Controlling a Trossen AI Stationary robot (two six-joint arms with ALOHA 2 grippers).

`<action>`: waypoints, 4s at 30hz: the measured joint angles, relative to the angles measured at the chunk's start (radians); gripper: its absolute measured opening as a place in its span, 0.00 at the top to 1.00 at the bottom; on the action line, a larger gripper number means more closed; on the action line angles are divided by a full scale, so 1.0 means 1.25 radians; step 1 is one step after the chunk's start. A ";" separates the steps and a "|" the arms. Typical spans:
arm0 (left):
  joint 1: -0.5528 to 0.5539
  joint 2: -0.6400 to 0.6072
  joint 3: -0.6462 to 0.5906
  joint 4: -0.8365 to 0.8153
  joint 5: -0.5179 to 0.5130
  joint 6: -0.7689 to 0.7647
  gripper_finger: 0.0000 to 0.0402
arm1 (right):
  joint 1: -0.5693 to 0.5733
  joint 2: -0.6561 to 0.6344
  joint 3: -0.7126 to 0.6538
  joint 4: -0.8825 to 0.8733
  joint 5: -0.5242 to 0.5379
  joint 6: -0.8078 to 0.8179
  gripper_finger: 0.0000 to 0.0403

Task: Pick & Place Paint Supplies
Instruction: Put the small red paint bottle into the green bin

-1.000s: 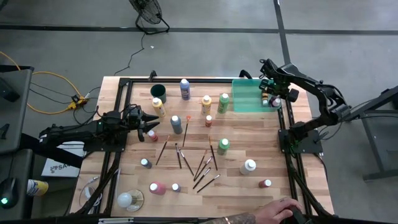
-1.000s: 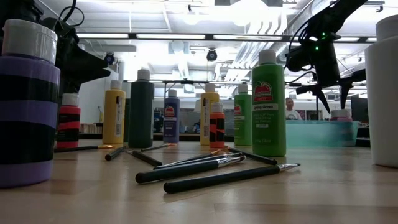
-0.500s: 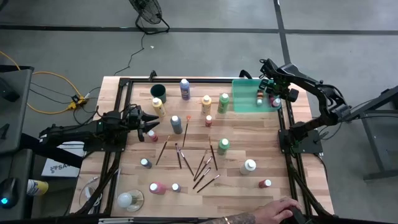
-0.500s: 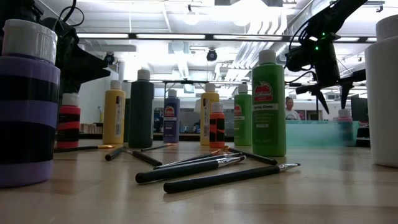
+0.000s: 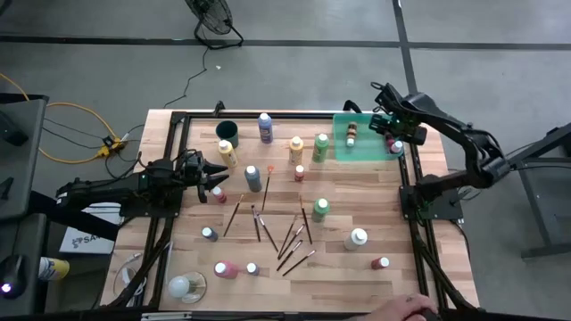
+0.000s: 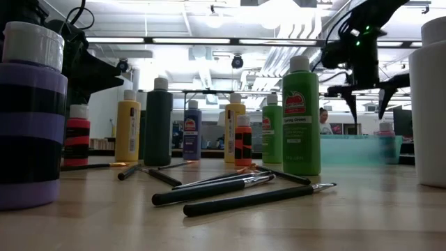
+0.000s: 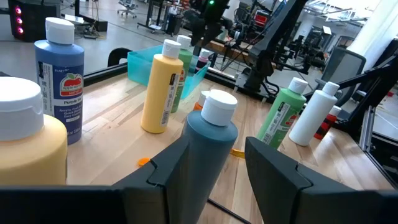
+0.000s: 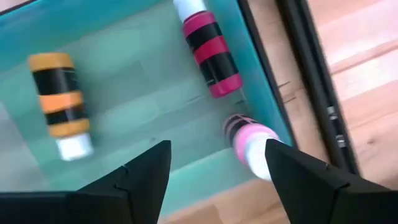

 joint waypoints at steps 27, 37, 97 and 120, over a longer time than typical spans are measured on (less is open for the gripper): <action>0.000 0.000 0.000 0.000 0.000 0.000 0.62 | 0.572 -0.302 0.000 -0.256 -0.066 0.130 0.36; 0.000 0.000 0.000 0.000 0.000 0.000 0.62 | 0.835 -0.281 0.000 -0.258 -0.110 0.413 0.36; 0.000 0.000 0.000 0.000 0.000 0.000 0.62 | 1.397 0.125 0.000 0.150 -0.372 1.163 0.60; 0.000 0.000 0.000 0.000 0.000 0.000 0.62 | 1.401 0.109 0.000 0.129 -0.341 1.166 0.72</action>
